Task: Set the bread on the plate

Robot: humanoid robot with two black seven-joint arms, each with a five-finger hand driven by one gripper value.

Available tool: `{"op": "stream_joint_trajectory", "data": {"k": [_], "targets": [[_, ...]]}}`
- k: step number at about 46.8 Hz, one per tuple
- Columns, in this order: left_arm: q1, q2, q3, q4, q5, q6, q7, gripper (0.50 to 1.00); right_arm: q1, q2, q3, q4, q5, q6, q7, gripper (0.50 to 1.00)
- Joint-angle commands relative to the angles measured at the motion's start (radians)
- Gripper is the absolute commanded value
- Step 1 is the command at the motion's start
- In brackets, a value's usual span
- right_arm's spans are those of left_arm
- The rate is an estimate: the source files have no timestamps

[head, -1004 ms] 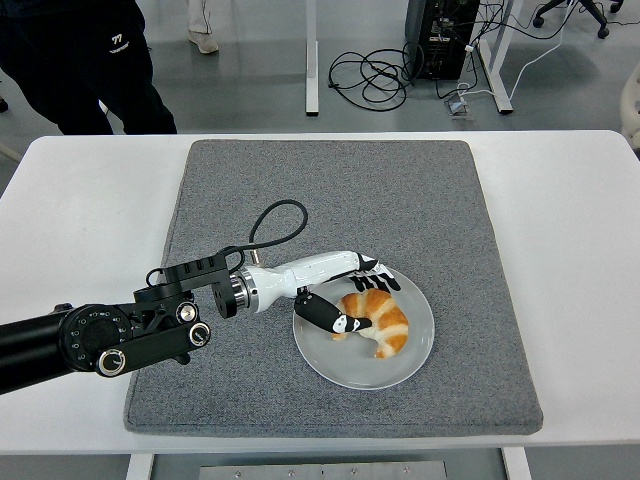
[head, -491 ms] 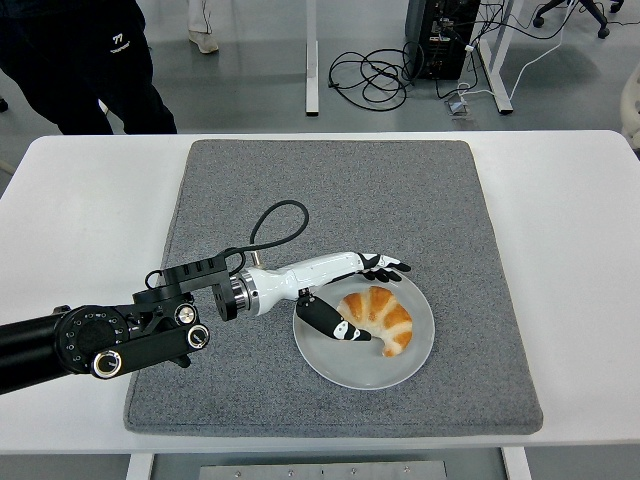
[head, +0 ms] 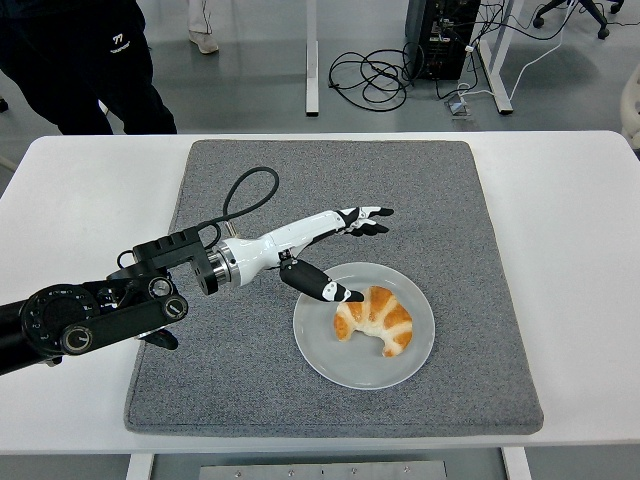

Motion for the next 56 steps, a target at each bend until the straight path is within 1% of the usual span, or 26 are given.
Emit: {"op": "stream_joint_trajectory", "data": {"k": [1,9,12,22,29,40,48,53,56], "targets": [[0.000,0.009,-0.012,0.000,-0.017,-0.001,-0.002,0.928,0.000,0.000,0.000,0.000,0.000,-0.001,0.000,1.000],[0.012,0.016,-0.069,0.010,-0.089,-0.001,-0.002,0.958,0.000,0.000,0.000,0.000,0.000,0.000,0.000,1.000],[0.014,0.019,-0.083,0.013,-0.134,-0.001,-0.002,0.961,0.000,0.000,0.000,0.000,0.000,0.000,0.000,1.000],[0.012,0.038,-0.145,0.060,-0.326,-0.015,-0.002,0.966,0.000,0.000,0.000,0.000,0.000,0.000,0.000,1.000],[0.012,0.056,-0.179,0.085,-0.407,-0.032,-0.002,0.966,0.000,0.000,0.000,0.000,0.000,-0.001,0.000,1.000],[0.014,0.099,-0.213,0.088,-0.536,-0.044,-0.002,0.966,-0.001,0.000,0.000,0.000,0.000,0.000,0.000,1.000],[0.015,0.128,-0.254,0.131,-0.658,-0.110,0.000,0.966,0.000,0.000,0.000,0.000,0.000,0.000,0.000,1.000],[0.015,0.136,-0.256,0.174,-0.718,-0.159,0.000,0.966,0.000,0.000,0.000,0.000,0.000,0.000,0.000,1.000],[0.015,0.140,-0.257,0.188,-0.752,-0.179,-0.002,0.966,-0.001,0.000,0.000,0.000,0.000,0.000,0.000,1.000]]}}
